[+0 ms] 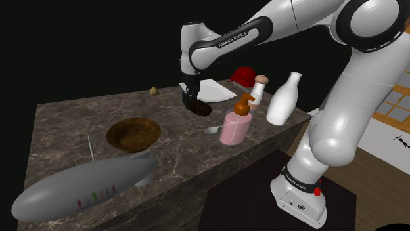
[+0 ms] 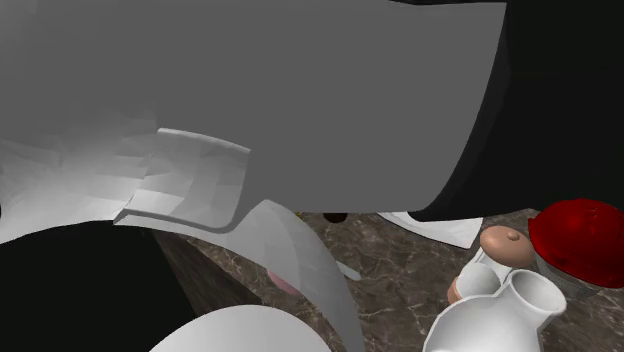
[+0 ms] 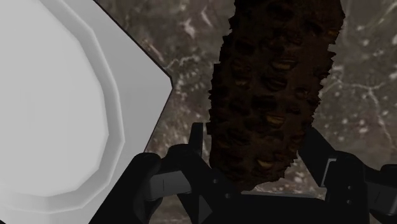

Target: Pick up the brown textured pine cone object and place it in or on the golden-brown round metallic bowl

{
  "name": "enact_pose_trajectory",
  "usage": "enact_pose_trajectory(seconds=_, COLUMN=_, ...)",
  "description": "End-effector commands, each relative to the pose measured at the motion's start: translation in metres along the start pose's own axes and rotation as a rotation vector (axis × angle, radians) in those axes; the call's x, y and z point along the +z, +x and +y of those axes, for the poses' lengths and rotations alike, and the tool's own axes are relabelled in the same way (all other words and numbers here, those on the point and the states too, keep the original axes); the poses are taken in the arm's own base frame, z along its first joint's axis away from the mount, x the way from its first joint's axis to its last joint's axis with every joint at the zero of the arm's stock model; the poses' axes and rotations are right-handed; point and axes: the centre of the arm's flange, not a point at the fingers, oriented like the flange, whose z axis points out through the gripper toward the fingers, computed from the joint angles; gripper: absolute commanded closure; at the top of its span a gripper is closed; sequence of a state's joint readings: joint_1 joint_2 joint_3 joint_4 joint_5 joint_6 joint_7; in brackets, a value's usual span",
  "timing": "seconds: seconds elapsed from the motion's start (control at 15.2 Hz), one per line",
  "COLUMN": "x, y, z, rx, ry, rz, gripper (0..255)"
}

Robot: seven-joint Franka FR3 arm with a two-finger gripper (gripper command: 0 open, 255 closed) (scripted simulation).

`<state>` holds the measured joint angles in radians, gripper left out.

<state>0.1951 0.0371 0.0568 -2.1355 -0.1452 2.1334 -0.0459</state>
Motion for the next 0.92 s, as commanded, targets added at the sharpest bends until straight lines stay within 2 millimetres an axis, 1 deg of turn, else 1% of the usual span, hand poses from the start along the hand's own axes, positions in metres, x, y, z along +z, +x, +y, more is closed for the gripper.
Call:
enact_pose_trajectory(seconds=0.0, x=-0.009, y=0.0, z=0.001, rx=0.0, ry=0.0, rz=0.0, gripper=255)
enact_pose_trajectory(seconds=0.86, x=-0.077, y=-0.004, z=0.009, rx=0.0, ry=0.0, rz=0.0, gripper=255)
